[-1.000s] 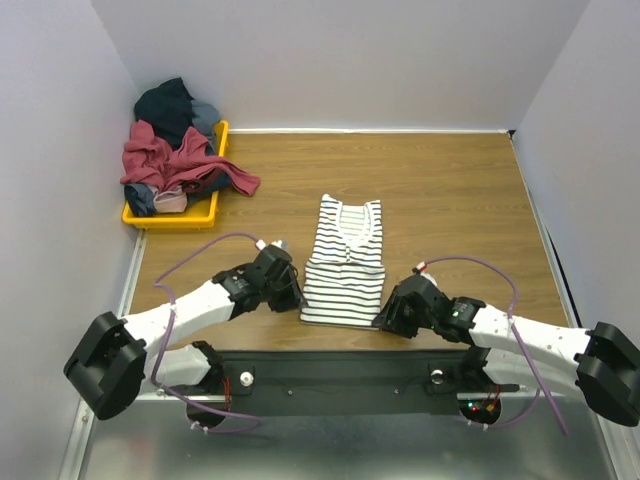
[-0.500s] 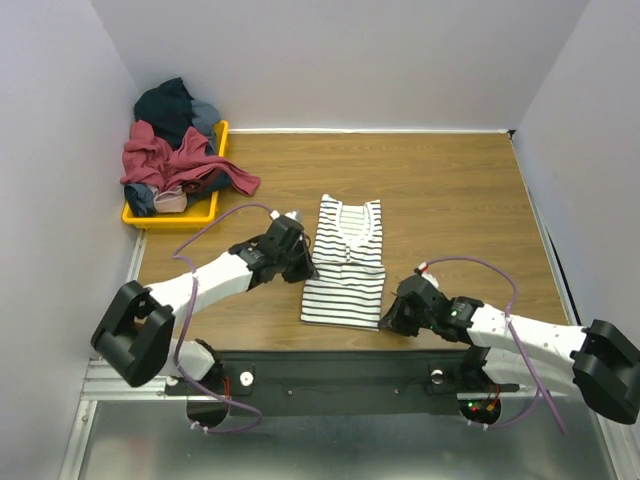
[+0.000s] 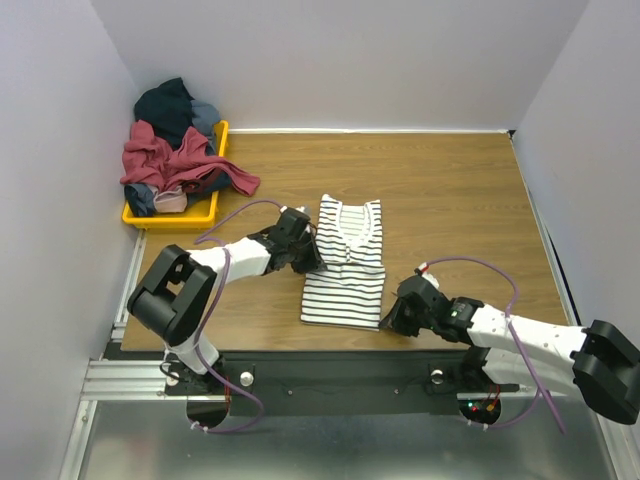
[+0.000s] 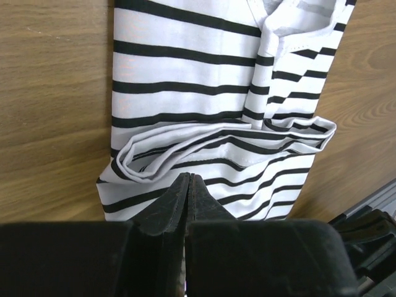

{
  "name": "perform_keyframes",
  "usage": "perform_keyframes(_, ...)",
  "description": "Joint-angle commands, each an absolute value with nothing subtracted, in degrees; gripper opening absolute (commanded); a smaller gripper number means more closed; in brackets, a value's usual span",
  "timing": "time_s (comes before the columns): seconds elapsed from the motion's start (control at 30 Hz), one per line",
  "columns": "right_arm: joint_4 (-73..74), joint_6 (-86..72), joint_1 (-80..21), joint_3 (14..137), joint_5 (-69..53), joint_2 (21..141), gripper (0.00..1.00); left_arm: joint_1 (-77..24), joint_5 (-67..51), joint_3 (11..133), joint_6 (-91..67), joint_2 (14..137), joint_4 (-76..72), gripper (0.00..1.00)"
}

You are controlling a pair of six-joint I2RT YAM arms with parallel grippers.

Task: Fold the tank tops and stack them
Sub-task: Fold the tank top

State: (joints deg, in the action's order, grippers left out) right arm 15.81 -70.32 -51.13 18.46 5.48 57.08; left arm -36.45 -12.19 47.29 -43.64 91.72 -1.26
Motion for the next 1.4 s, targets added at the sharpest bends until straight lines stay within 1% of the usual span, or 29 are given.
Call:
perform_keyframes(0.0,20.04,-69.43,-51.42,16.09,7.3,57.83,0.04,-33.58,-12.22,48.08,-43.42,93.59,-5.18,0.1)
perform_keyframes(0.13,20.13,-69.43,-51.42,15.47,6.94,56.52,0.03,-29.54,-11.69,47.98,-44.3,95.18,-7.03,0.1)
perform_keyframes(0.33,20.74,-69.52,-51.42,15.29,6.94,55.81,0.03,-28.92,-12.13,49.57,-43.86,98.7,-7.21,0.08)
perform_keyframes(0.47,20.83,-69.61,-51.42,15.64,7.12,56.42,0.03,-28.83,-13.79,50.45,-43.6,97.56,-7.82,0.08)
perform_keyframes(0.53,20.83,-69.52,-51.42,15.73,7.12,56.25,0.03,-28.83,-13.89,50.71,-42.9,94.42,-7.91,0.11)
perform_keyframes(0.57,20.92,-69.52,-51.42,15.82,7.21,56.08,0.03,-28.83,-13.63,50.8,-42.54,91.7,-7.13,0.17)
perform_keyframes(0.6,21.0,-69.43,-51.42,15.99,7.29,56.07,0.05,-28.83,-13.1,50.97,-42.28,91.67,-6.25,0.2)
perform_keyframes(0.63,21.53,-69.43,-51.42,16.08,7.56,55.73,0.11,-28.83,-12.57,51.06,-41.93,88.8,-5.28,0.24)
perform_keyframes(0.67,21.88,-69.43,-51.42,16.26,7.73,55.46,0.15,-28.83,-11.35,51.24,-41.14,87.38,-4.14,0.28)
perform_keyframes(0.7,22.15,-69.35,-51.42,16.52,7.82,55.28,0.19,-28.83,-10.64,51.24,-40.87,85.97,-1.52,0.36)
perform_keyframes(0.73,22.76,-69.17,-51.42,17.05,7.82,54.94,0.31,-28.83,-10.11,50.98,-40.52,83.43,-0.19,0.39)
perform_keyframes(0.77,23.11,-68.82,-51.42,17.4,7.47,54.76,0.37,-28.83,-8.54,50.28,-40.26,82.19,1.65,0.41)
perform_keyframes(0.8,23.64,-68.73,-51.42,17.75,7.3,54.58,0.45,-28.83,-7.66,49.66,-39.99,79.92,4.98,0.43)
perform_keyframes(0.83,23.9,-68.64,-51.42,17.84,7.03,54.49,0.48,-28.83,-6.95,48.7,-39.99,78.76,6.31,0.43)
perform_keyframes(0.93,24.52,-68.2,-51.33,18.02,6.5,54.67,0.53,-28.92,-5.02,43.43,-41.13,73.94,10.7,0.43)
perform_keyframes(1.03,24.61,-67.85,-51.42,17.93,5.8,55.46,0.53,-29.0,-4.22,36.15,-43.15,69.71,13.35,0.43)
perform_keyframes(1.2,24.52,-67.68,-51.33,17.67,4.57,56.42,0.5,-31.19,-5.36,30.86,-45.17,66.19,15.9,0.44)
perform_keyframes(1.3,24.52,-67.41,-51.33,17.67,3.96,57.47,0.46,-35.31,-5.62,29.36,-46.49,64.08,16.87,0.52)
perform_keyframes(1.37,24.52,-67.15,-51.33,17.75,3.69,58.27,0.46,-36.21,-5.8,29.09,-47.28,63.46,17.57,0.53)
